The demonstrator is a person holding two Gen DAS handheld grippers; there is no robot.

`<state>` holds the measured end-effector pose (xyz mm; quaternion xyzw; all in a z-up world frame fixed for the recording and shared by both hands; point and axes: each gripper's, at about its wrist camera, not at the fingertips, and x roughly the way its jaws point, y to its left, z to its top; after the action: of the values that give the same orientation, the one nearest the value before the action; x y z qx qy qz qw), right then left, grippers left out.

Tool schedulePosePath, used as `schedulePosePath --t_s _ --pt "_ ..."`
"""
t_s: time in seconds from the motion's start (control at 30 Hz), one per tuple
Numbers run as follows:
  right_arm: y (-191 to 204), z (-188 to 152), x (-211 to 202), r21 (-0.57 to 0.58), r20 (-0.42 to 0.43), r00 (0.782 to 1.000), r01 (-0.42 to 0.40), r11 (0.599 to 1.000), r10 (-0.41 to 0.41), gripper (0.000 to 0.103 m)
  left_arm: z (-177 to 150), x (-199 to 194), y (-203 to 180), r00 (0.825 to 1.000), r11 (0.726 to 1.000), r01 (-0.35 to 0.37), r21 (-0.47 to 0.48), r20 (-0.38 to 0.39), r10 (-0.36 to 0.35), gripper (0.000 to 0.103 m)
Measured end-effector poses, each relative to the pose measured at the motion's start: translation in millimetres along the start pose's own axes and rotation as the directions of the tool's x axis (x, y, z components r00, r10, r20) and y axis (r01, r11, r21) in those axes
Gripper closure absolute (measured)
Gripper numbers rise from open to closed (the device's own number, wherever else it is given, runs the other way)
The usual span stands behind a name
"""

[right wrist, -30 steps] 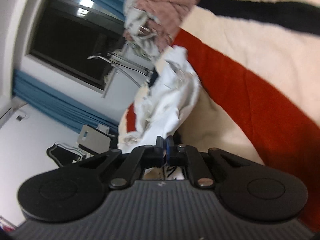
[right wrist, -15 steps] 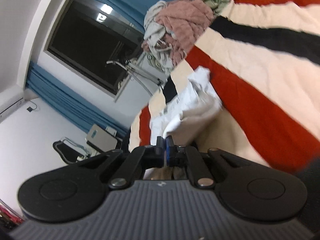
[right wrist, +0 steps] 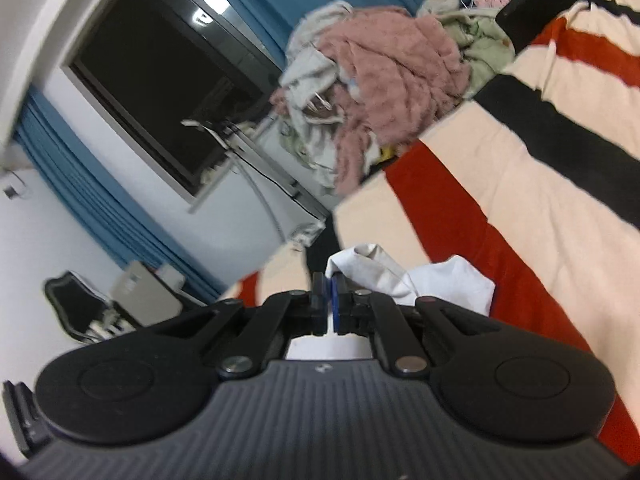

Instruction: Fold clothes

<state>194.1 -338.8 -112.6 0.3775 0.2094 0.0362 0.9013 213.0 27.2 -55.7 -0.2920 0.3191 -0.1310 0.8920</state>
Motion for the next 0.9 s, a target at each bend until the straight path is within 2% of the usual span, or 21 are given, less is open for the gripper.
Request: schedulePosePath --t_s 0.2,0.3,0.37,0.43,0.47,0.5,0.53,0.57,0.6,0.67,0.73,0.77,0.8,0.87,0.9 --pt "-48.8 -16.5 47.0 0.107 -0.021 0.999 0.038 0.994 -0.036 0.097 -1.3 42.1 16.0 0.995 0.993 -0.072 0.088 0.071 0.066 0.103" --pt "-57.9 -15.8 61.7 0.125 -0.036 0.998 0.062 0.99 -0.058 0.095 2.9 59.2 25.2 0.999 0.994 -0.049 0.101 0.023 0.047 0.102" --pt "-58.9 -16.3 67.8 0.109 -0.053 0.997 0.068 0.992 -0.062 0.095 1.4 67.2 26.2 0.998 0.986 -0.065 0.155 0.006 0.065 0.098" --pt "-56.2 -14.2 73.2 0.057 -0.087 0.993 0.082 0.995 -0.077 0.092 -1.7 68.5 25.4 0.997 0.978 -0.074 0.196 0.004 0.075 0.089" --pt "-55.6 -12.7 74.0 0.052 -0.099 0.993 0.075 0.996 -0.07 0.085 -2.7 67.4 24.7 0.998 0.976 -0.061 0.21 -0.005 0.064 0.082" --pt "-54.7 -11.4 73.9 0.053 -0.109 0.992 0.062 0.997 -0.056 0.063 -3.2 64.8 24.4 0.999 0.975 -0.045 0.217 -0.009 0.048 0.066" --pt "-52.5 -10.5 71.3 0.054 -0.108 0.994 0.038 0.998 -0.032 0.048 -3.5 61.9 24.2 0.999 0.974 -0.029 0.223 -0.012 0.033 0.054" --pt "-49.4 -9.9 67.0 0.056 -0.101 0.995 0.005 0.998 0.001 0.024 -4.7 58.3 23.8 1.0 0.972 -0.025 0.232 -0.007 0.027 0.05" --pt "-45.7 -9.3 61.8 0.051 -0.089 0.996 -0.021 0.998 0.025 0.018 -6.1 54.5 23.4 1.0 0.97 -0.023 0.242 0.001 0.024 0.046" --pt "-36.1 -8.5 49.3 0.006 -0.054 0.998 -0.041 0.999 0.041 0.019 -9.5 53.2 22.7 1.0 0.963 -0.023 0.267 -0.01 0.026 0.045" --pt "-31.1 -8.3 39.7 -0.049 -0.025 0.999 -0.028 0.998 0.027 0.02 -13.4 54.6 22.7 0.999 0.959 -0.014 0.282 -0.024 0.021 0.048" --pt "-30.7 -8.8 36.0 -0.079 -0.016 1.0 0.0 0.997 -0.001 0.025 -15.7 56.5 23.3 0.999 0.957 -0.008 0.29 -0.031 0.018 0.048" --pt "-31.4 -9.6 32.9 -0.109 -0.009 0.999 0.041 0.993 -0.042 0.038 -18.0 58.4 24.0 0.999 0.955 -0.003 0.298 -0.038 0.015 0.049" --pt "-38.1 -13.5 30.6 -0.15 -0.014 0.992 0.119 0.982 -0.122 0.052 -22.1 64.4 25.9 0.998 0.953 -0.006 0.304 -0.051 0.023 0.066" --pt "-43.1 -16.1 31.5 -0.161 -0.027 0.989 0.141 0.977 -0.148 0.055 -23.3 67.5 26.9 0.998 0.952 -0.011 0.305 -0.059 0.03 0.079"
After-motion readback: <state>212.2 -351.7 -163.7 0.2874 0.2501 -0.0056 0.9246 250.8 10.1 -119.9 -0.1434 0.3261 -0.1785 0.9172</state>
